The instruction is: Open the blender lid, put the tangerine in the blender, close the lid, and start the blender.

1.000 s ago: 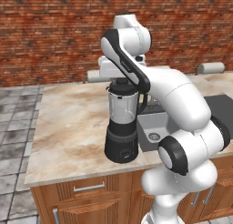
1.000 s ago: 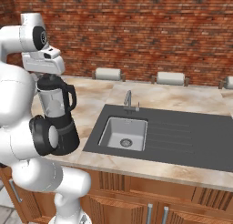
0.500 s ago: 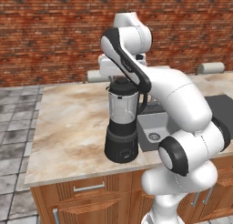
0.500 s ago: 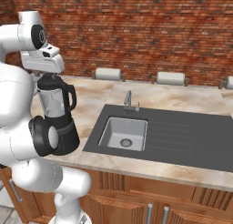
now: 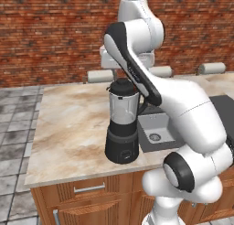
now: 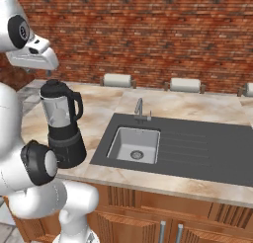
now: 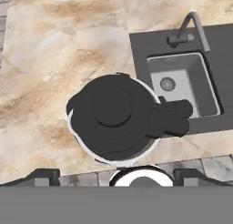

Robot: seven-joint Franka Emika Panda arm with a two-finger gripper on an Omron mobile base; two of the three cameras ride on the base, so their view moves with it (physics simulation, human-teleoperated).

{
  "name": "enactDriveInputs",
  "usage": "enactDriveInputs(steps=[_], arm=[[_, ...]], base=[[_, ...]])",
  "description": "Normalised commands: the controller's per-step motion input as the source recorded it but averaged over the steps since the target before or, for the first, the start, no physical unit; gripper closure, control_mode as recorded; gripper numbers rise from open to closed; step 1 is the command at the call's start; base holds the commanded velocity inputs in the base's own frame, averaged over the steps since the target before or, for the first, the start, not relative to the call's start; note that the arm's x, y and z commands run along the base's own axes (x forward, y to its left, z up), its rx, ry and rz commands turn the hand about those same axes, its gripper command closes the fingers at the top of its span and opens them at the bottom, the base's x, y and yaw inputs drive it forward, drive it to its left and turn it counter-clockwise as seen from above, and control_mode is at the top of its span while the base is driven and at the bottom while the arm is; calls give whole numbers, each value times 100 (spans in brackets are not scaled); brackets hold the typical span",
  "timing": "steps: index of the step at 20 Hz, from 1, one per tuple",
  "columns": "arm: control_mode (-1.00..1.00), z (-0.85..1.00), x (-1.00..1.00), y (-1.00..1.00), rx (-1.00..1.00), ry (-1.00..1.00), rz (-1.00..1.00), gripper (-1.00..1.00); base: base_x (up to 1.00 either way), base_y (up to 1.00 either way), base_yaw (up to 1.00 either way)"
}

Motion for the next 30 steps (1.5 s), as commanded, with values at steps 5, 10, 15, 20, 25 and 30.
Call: enactDriveInputs(steps=[5, 10, 15, 20, 25, 30], arm=[[-100, -15, -100, 0, 0, -52, -3, -100], [-100, -67, -100, -6, -7, -51, -11, -100], [-100, -99, -96, -2, -17, -45, -16, -100], [-100, -80, -12, 5, -19, -10, -50, -100], [-100, -18, 17, 0, -12, 0, -50, -100], [-100, -24, 4, 0, -6, -2, -26, -100]], base=[[0, 0, 0], [0, 0, 0], [0, 0, 0], [0, 0, 0], [0, 0, 0], [0, 0, 0]])
